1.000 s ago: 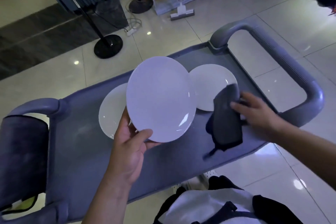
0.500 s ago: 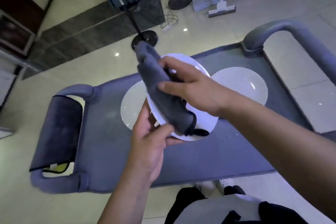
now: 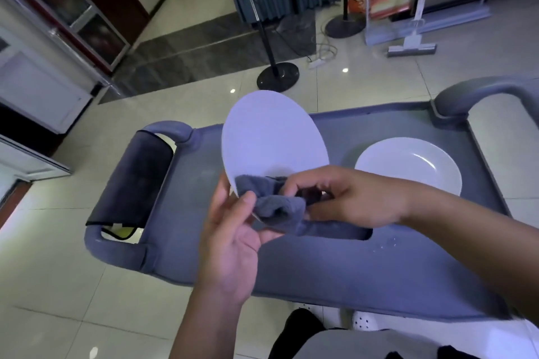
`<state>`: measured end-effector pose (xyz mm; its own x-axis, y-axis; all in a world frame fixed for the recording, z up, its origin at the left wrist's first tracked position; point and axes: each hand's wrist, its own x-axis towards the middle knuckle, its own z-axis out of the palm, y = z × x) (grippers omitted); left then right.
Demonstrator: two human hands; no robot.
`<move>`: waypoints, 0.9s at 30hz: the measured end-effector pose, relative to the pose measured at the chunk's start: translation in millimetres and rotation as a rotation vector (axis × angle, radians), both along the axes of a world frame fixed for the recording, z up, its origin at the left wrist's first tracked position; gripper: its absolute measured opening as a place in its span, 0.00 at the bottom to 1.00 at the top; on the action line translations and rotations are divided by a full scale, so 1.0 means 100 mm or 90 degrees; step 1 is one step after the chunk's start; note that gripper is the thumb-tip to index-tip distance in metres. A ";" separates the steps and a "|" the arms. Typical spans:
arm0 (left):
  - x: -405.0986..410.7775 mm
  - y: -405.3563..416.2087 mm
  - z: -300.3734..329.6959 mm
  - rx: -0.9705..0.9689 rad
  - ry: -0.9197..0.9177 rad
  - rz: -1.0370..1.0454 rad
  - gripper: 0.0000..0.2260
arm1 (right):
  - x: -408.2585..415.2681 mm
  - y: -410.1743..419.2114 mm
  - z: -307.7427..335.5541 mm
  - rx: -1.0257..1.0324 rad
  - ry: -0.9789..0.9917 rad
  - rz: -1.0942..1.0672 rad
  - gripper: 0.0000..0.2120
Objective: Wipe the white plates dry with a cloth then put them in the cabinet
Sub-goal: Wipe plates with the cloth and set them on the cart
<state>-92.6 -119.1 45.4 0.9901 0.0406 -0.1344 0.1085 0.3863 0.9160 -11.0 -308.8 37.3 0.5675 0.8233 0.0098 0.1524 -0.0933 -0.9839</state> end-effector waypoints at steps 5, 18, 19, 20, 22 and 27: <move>-0.06 -0.13 -0.13 0.030 0.020 0.055 0.21 | -0.24 -0.18 -0.18 -0.022 0.005 -0.040 0.10; -0.09 -0.24 -0.24 0.018 0.062 0.037 0.25 | -0.55 -1.00 -0.33 0.188 0.028 -0.700 0.17; -0.10 -0.31 -0.27 0.015 0.070 0.023 0.25 | -0.53 -0.99 -0.24 0.164 -0.063 -0.705 0.17; -0.12 -0.36 -0.29 0.013 0.077 0.009 0.25 | -0.50 -0.93 -0.15 0.129 -0.153 -0.697 0.16; -0.17 -0.47 -0.32 0.004 0.088 -0.018 0.24 | -0.46 -0.74 0.00 0.068 -0.291 -0.623 0.14; -0.27 -0.48 -0.27 -0.034 0.087 -0.059 0.21 | -0.38 -0.20 -0.23 -0.117 -0.395 -0.454 0.32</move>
<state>-119.1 -167.2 18.0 0.9616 -0.0615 -0.2673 0.2681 0.4169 0.8685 -49.2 -329.0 14.1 0.8721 0.3050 0.3826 0.4889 -0.5096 -0.7080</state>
